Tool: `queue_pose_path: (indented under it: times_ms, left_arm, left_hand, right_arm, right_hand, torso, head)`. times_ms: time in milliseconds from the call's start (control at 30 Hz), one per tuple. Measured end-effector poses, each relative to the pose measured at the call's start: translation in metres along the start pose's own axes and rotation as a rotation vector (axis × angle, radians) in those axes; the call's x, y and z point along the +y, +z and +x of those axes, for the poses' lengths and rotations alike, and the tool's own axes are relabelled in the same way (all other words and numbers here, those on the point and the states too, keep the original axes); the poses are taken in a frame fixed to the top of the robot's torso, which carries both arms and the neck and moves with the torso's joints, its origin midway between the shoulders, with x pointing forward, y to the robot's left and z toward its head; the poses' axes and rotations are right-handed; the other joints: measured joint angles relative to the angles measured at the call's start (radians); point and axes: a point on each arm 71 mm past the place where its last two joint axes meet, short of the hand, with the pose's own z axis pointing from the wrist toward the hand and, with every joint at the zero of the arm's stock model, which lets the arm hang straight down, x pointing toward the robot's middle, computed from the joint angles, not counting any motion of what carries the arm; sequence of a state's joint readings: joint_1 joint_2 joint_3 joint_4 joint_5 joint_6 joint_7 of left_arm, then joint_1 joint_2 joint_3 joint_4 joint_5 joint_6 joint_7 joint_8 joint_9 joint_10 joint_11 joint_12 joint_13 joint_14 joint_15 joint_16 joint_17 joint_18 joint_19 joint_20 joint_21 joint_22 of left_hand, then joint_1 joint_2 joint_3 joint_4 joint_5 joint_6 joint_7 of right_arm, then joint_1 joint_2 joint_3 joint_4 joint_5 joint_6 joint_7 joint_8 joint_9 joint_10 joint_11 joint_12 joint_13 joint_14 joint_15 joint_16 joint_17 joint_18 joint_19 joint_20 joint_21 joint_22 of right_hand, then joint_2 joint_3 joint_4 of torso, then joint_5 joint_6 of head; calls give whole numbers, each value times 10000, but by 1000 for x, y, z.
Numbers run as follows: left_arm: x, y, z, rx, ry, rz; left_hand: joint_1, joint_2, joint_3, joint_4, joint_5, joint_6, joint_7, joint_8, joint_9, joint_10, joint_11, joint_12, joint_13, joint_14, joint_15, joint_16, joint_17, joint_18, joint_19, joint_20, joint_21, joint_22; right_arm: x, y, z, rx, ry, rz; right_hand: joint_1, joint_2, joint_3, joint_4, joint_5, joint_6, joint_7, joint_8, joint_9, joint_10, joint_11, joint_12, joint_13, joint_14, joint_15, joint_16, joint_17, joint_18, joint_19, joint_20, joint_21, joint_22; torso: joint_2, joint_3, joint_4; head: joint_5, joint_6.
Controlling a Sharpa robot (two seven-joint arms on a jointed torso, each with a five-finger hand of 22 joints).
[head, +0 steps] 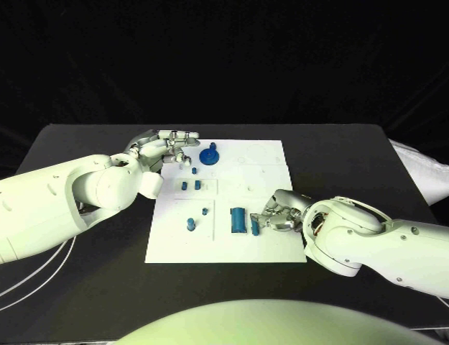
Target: Assemble the parts on the task board
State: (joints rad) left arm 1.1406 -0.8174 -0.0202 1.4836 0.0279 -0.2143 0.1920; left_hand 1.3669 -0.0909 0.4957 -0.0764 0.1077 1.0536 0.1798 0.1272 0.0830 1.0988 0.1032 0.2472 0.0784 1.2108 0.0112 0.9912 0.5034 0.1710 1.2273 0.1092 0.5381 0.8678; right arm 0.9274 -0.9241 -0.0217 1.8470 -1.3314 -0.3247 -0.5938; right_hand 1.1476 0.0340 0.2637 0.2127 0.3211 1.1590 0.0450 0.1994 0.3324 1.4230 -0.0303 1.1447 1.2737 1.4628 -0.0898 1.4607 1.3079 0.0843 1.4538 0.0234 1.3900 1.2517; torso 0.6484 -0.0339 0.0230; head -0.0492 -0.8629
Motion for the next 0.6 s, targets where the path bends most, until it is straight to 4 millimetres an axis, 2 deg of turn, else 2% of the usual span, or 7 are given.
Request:
queue_pose_path:
  times_ms: [133, 267, 400, 467, 533, 600]
  left_arm:
    - [0, 0, 0, 7, 2, -7]
    - [0, 0, 0, 13, 4, -13]
    - [0, 0, 0, 13, 6, -19]
    - [0, 0, 0, 13, 7, -22]
    - [0, 0, 0, 13, 8, -24]
    - [0, -1, 0, 14, 10, -28]
  left_hand:
    - [0, 0, 0, 0, 0, 0, 0, 0, 0, 0, 0, 0, 0, 14, 14, 0, 0, -1, 0, 0, 0, 0]
    - [0, 0, 0, 0, 0, 0, 0, 0, 0, 0, 0, 0, 0, 15, 15, 0, 0, -1, 0, 0, 0, 0]
    - [0, 0, 0, 0, 0, 0, 0, 0, 0, 0, 0, 0, 0, 15, 15, 0, 1, -1, 0, 0, 0, 0]
    - [0, 0, 0, 0, 0, 0, 0, 0, 0, 0, 0, 0, 0, 15, 15, 0, 1, -1, 0, 0, 0, 0]
    - [0, 0, 0, 0, 0, 0, 0, 0, 0, 0, 0, 0, 0, 15, 15, 0, 1, -1, 0, 0, 0, 0]
    - [0, 0, 0, 0, 0, 0, 0, 0, 0, 0, 0, 0, 0, 15, 15, 0, 1, -1, 0, 0, 0, 0]
  right_arm:
    - [0, 0, 1, 24, -4, 1]
    - [0, 0, 1, 28, -8, 2]
    - [0, -1, 1, 27, -15, 0]
    - [-1, -2, 1, 23, -37, -8]
    - [-2, -3, 0, 2, -63, -8]
    - [-5, -5, -1, -33, -92, 3]
  right_hand:
    - [-223, -39, 12, 126, -39, 12, -12, 18, 12, 51, 20, 64, 53, -1, -1, 3, 0, 0, 36, -36, 46, 22]
    - [-585, -402, -187, 325, -109, 48, 24, 18, 11, 59, 27, 119, 101, 0, 0, 3, -1, 0, 35, -36, 46, 22]
    - [-1082, -819, -702, 604, 480, 49, 22, 17, 42, 68, 19, 52, 89, -1, -1, 3, -1, 0, 35, -36, 46, 22]
    - [-1161, -898, -947, 634, 696, 49, 22, 17, 48, 75, 11, 52, 89, -2, -1, 2, -1, 1, 35, -35, 46, 22]
    - [-1166, -912, -1101, 560, 738, 49, 22, 17, 63, 76, 11, 48, 89, -2, -1, 2, -2, 0, 35, -35, 46, 21]
    - [-1015, -1062, -1246, 437, 628, 49, 22, 17, 68, 75, 11, -26, 89, -2, -1, 2, -2, 1, 35, -36, 46, 14]
  torso:
    - [-2, 0, 0]
    - [-2, 0, -1]
    - [-2, 5, -4]
    - [-2, 4, -8]
    - [-2, 10, -10]
    - [-2, 11, -12]
  head:
    - [0, 2]
    - [0, 2]
    - [-1, -4]
    - [5, -4]
    - [7, -2]
    - [8, 3]
